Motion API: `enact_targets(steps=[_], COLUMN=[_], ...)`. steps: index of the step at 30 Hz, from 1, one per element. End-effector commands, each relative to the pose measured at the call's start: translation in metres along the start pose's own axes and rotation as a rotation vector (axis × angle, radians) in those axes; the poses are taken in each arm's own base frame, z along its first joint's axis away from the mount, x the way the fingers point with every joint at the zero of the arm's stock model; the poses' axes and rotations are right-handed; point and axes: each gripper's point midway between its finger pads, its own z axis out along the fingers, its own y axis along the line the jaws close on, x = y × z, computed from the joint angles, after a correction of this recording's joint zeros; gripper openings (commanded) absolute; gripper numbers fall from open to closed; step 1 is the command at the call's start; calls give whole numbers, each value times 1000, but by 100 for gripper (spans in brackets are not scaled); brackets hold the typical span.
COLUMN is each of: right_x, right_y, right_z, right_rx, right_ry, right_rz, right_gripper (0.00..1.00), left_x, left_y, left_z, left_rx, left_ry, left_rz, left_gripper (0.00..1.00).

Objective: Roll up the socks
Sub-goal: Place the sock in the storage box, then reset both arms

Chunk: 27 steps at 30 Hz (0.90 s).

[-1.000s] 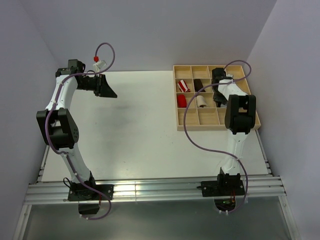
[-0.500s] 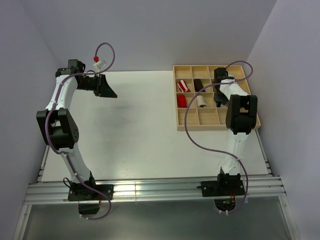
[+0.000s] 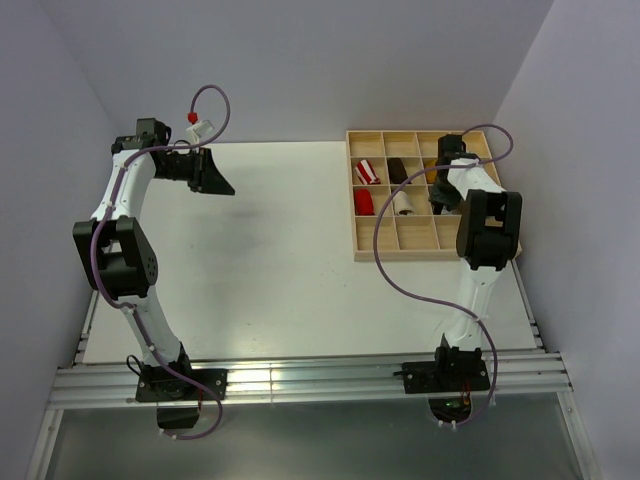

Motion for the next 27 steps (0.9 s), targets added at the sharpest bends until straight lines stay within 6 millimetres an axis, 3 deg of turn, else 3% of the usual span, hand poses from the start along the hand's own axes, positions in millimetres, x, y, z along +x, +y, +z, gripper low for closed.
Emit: enact_targets(steps=[1,13,27], right_x=[3,-13,-21], right_y=[15,5,15], right_z=[-16,-37,-59], right_rx=[-101,-65,-190], right_ry=[11,-26,-58], right_rz=[12,41,41], right_gripper=[46,52,58], left_x=[-9,-8,-10], left_y=[-7,-6,-7], left_z=[-1,0,0], left_rx=[1,-1,-19], left_ry=[-17,-11,-7], left_rz=[34,36,43], left_gripper=[29,29,29])
